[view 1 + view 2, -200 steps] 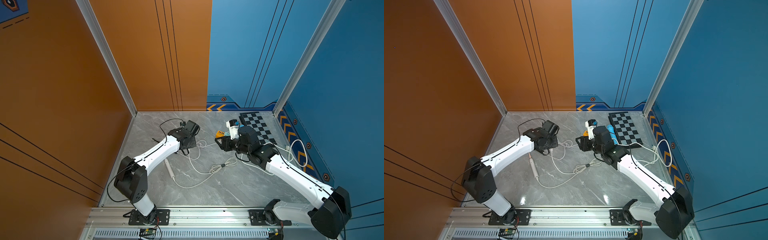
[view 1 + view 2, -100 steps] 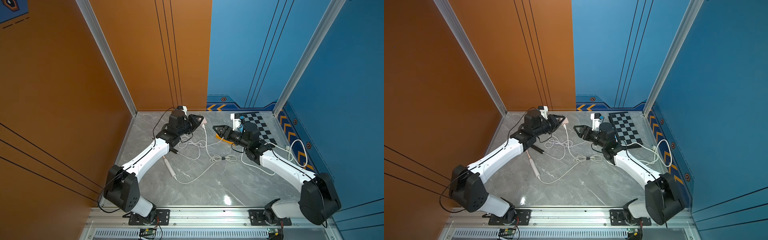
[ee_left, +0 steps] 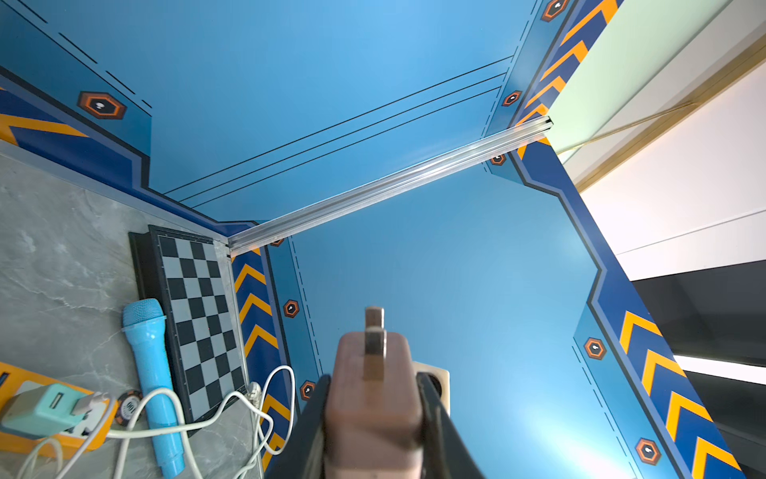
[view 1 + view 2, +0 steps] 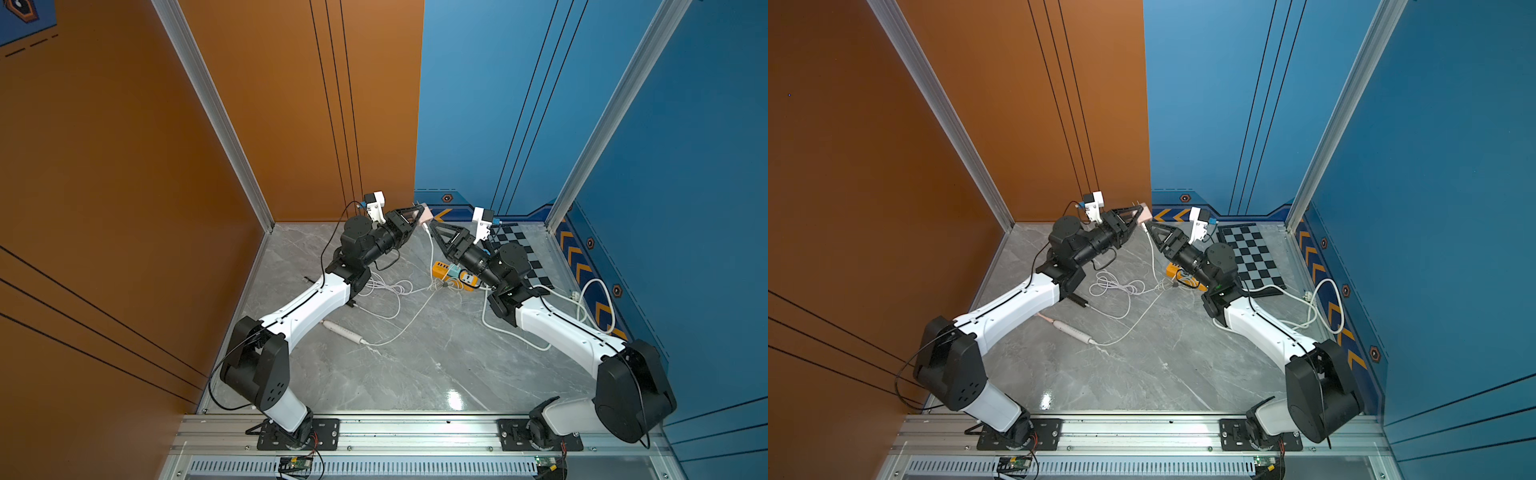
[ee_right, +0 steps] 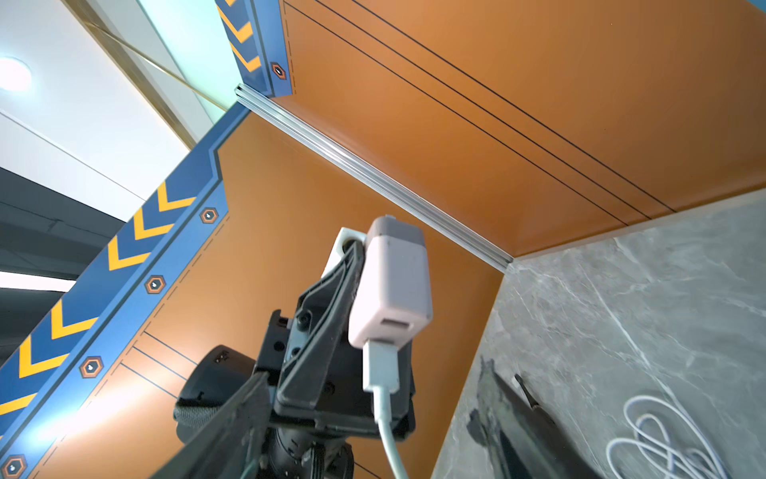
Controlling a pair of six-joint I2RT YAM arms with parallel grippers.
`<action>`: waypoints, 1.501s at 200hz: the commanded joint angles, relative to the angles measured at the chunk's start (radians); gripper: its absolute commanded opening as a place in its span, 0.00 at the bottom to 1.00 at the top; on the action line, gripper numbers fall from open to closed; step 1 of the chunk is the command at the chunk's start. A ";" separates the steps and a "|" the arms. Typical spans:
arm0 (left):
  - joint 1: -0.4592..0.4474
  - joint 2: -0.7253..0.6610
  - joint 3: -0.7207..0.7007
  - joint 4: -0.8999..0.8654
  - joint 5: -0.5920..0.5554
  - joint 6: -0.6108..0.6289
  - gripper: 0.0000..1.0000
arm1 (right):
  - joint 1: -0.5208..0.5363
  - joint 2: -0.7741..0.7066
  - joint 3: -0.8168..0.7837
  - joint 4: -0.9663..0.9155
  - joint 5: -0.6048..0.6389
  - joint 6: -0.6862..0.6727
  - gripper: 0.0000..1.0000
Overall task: Charge the electric toothbrush
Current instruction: Pick up the plug from the center of the board, then insert the plug into the socket.
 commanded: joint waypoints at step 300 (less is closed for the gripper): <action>0.084 -0.333 0.041 -1.209 -0.131 1.351 0.98 | -0.071 0.538 1.016 -2.381 0.744 -1.773 0.11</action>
